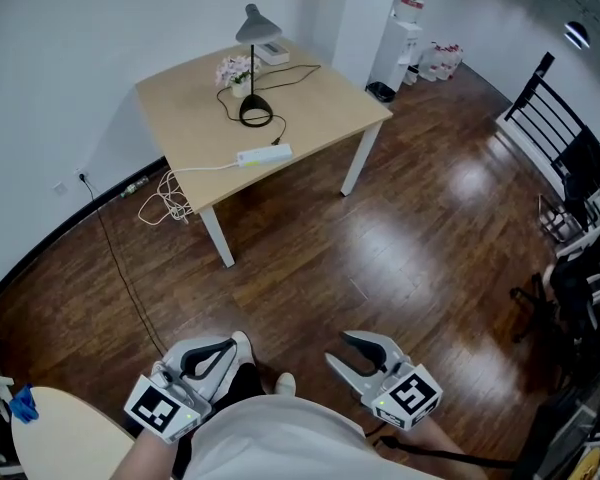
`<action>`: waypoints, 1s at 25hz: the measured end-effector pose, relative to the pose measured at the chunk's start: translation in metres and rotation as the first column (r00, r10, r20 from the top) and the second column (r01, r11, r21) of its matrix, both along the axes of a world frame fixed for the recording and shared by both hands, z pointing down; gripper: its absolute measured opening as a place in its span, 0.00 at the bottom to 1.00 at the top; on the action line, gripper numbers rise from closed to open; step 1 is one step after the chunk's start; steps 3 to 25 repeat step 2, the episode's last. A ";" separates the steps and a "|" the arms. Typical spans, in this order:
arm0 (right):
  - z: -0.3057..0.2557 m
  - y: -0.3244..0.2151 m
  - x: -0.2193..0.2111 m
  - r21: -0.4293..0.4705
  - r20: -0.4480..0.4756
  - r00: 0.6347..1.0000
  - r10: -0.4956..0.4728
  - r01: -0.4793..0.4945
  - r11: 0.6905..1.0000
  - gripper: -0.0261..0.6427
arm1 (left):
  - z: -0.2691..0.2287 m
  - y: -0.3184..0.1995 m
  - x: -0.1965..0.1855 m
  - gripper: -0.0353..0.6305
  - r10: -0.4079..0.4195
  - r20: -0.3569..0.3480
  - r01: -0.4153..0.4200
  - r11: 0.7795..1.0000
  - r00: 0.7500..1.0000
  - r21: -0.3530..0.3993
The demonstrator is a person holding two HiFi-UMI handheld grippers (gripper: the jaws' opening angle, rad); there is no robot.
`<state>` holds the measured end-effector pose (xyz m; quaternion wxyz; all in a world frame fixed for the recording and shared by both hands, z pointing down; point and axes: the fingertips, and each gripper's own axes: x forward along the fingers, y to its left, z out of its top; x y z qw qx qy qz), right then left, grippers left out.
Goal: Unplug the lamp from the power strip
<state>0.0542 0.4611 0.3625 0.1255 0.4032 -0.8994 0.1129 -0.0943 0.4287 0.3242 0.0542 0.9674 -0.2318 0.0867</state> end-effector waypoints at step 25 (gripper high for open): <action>0.001 0.000 0.000 -0.002 -0.002 1.000 -0.008 0.008 1.000 0.26 | 0.000 0.000 0.003 0.06 -0.005 -0.018 0.005 1.000 1.000 0.002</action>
